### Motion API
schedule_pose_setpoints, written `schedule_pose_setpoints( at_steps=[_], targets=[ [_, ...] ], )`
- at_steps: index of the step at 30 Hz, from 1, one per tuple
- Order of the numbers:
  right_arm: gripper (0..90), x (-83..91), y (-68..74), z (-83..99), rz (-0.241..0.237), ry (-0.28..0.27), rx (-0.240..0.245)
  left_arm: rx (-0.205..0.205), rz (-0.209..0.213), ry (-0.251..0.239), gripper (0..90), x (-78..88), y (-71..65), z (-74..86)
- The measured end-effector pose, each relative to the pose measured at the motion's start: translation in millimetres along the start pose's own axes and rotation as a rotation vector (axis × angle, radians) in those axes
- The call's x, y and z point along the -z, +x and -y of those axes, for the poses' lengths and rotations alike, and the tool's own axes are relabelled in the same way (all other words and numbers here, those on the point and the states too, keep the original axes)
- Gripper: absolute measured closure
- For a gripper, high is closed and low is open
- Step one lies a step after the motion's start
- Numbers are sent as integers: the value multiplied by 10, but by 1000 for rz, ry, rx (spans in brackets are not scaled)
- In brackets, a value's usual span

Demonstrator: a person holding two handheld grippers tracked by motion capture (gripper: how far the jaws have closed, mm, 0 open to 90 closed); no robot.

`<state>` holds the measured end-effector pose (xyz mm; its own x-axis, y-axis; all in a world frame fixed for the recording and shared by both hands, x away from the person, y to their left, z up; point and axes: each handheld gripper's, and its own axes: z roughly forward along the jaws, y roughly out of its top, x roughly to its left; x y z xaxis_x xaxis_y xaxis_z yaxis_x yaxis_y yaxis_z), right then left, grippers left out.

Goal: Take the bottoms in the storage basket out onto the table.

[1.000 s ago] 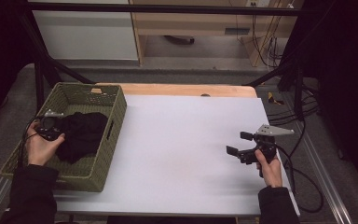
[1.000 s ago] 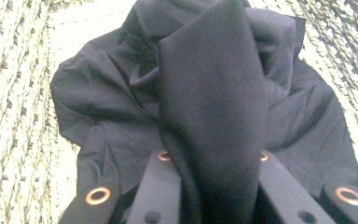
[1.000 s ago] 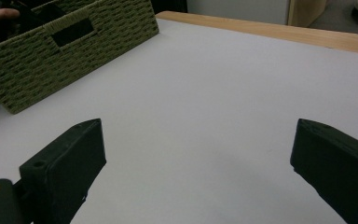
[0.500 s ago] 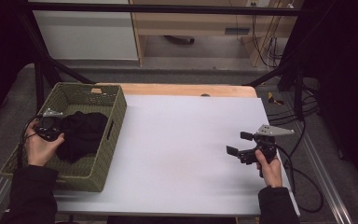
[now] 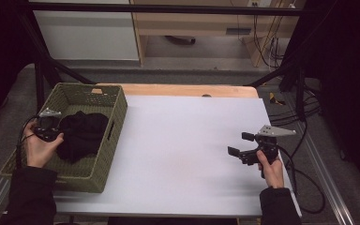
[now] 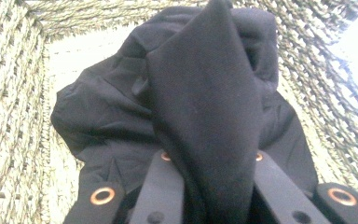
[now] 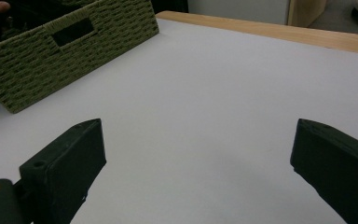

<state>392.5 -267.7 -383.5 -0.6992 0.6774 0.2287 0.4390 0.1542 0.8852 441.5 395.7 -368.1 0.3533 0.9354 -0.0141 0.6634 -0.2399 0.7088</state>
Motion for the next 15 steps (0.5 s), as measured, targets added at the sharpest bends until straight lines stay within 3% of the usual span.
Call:
schedule_pose_setpoints(
  at_steps=[15],
  targets=[
    [37, -12, -4, 6, -4, 11, 5, -10, 35, -50, 852, 170, -40, -56]
  ],
)
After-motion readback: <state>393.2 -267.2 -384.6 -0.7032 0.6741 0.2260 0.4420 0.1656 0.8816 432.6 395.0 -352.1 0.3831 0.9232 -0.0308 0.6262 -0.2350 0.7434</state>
